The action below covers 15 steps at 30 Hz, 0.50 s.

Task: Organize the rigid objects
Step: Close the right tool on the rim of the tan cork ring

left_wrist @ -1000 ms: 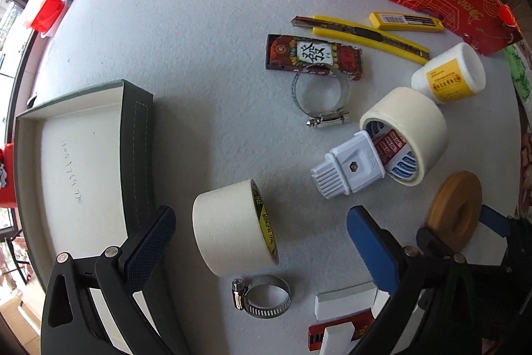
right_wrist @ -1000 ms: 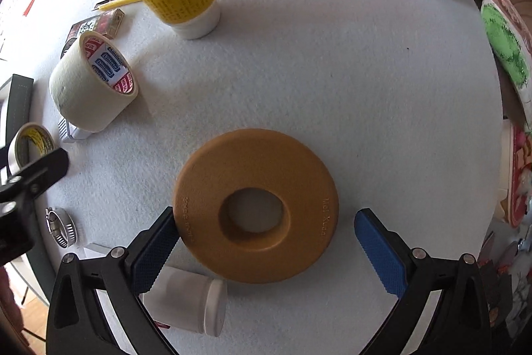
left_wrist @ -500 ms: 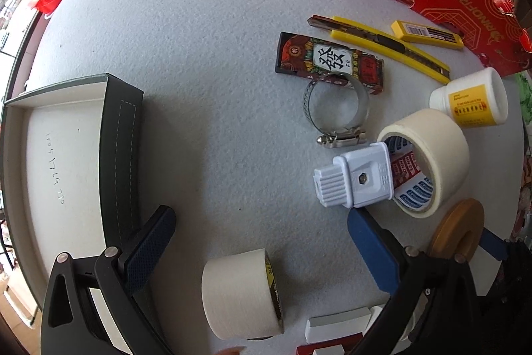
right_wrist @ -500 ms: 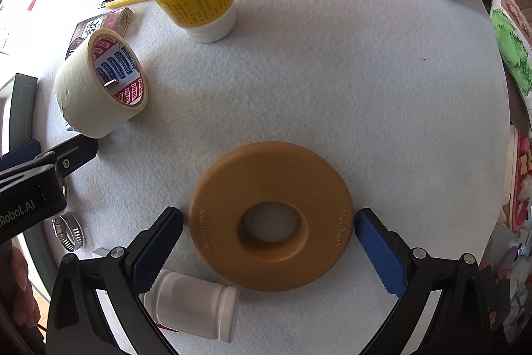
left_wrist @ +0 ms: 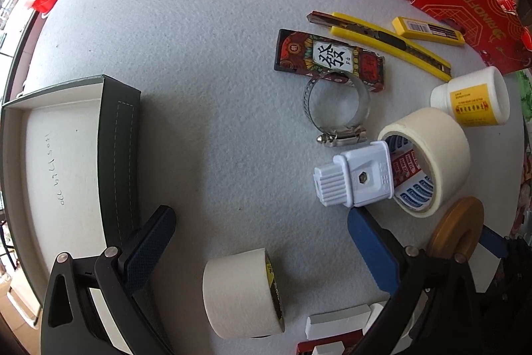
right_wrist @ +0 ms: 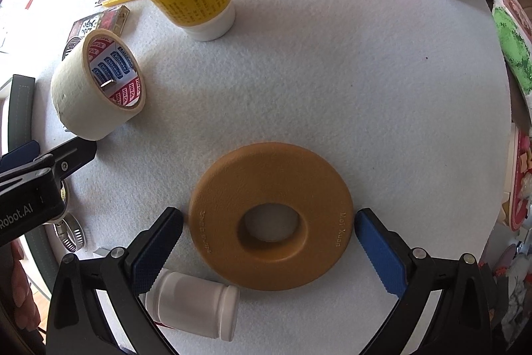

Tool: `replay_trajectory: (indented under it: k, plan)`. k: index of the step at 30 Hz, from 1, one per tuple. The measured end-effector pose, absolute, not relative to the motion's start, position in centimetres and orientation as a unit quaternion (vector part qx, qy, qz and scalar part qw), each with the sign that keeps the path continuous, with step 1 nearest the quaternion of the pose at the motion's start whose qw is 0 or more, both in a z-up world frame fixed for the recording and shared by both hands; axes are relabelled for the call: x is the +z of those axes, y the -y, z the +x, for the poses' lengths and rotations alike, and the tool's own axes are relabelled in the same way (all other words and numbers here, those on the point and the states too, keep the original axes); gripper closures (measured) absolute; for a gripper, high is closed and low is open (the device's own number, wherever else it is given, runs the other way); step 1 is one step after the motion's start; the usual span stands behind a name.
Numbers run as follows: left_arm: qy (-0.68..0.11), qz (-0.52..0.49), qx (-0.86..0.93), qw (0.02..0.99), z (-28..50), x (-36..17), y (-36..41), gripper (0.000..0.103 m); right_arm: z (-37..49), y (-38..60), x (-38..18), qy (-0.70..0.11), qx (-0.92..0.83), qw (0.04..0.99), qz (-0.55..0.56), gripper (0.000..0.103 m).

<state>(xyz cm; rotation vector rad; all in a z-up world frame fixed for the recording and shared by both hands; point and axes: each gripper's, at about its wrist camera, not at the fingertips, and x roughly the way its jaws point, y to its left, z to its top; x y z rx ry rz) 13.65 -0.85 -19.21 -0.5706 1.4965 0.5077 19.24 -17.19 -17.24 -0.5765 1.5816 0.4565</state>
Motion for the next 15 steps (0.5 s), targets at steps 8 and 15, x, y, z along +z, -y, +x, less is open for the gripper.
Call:
replay_trajectory:
  k: [8,15]
  plan:
    - [-0.673,-0.248,0.217,0.662,13.6,-19.2,0.8,0.002,19.6,16.9,-17.7,-0.698,0.197,0.639,-0.254,0.000]
    - [-0.662,-0.216,0.199,0.690,13.9,-17.9,1.9,0.042,19.2,16.7,-17.1,-0.694,0.196,0.645,-0.254,0.015]
